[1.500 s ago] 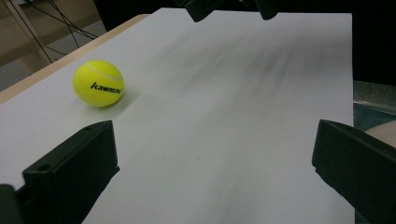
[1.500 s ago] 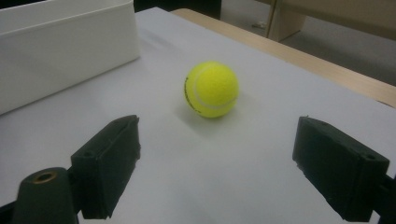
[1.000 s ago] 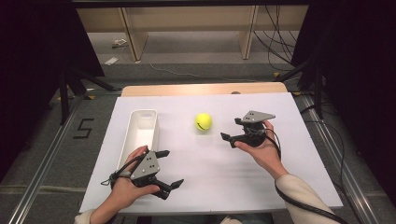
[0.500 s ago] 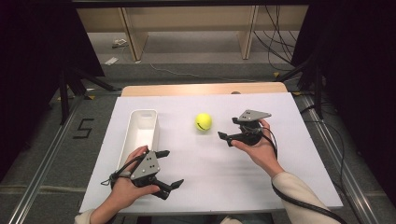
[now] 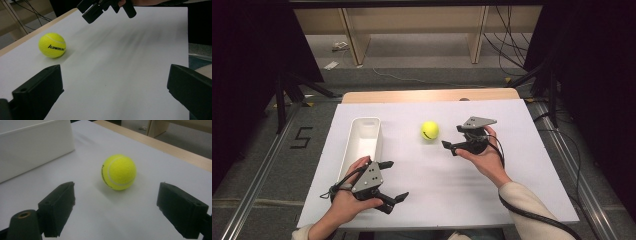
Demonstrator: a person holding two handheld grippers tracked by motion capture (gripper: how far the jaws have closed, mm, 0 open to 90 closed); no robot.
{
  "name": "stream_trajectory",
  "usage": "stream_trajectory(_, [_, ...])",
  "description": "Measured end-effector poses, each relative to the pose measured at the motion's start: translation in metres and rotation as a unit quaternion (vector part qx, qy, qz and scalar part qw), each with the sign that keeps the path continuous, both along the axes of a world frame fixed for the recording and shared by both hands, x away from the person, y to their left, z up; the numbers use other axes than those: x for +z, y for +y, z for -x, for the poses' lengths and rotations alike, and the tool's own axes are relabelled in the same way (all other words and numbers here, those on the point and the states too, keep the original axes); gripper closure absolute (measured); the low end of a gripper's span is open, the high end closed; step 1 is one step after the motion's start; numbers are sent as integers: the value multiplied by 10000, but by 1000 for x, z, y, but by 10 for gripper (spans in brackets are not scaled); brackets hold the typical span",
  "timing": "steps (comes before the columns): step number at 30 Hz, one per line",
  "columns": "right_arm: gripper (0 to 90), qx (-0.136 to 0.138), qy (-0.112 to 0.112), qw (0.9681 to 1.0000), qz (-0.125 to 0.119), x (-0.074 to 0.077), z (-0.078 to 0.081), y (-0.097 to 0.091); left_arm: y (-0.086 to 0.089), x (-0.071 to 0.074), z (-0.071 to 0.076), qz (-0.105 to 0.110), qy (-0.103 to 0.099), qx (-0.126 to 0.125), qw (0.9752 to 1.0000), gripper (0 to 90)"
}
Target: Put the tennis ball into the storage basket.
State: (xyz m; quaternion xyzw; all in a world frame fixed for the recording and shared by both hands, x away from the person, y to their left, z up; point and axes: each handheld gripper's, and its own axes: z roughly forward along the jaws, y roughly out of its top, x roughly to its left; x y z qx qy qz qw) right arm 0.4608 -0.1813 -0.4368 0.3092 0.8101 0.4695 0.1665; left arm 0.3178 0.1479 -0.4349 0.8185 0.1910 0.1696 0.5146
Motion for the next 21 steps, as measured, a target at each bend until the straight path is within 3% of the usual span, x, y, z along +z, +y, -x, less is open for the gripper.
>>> stream_trajectory(21, [155,-50,39,10000,29,-2,-11,11,0,0,0,4,-3,-18,10000,0])
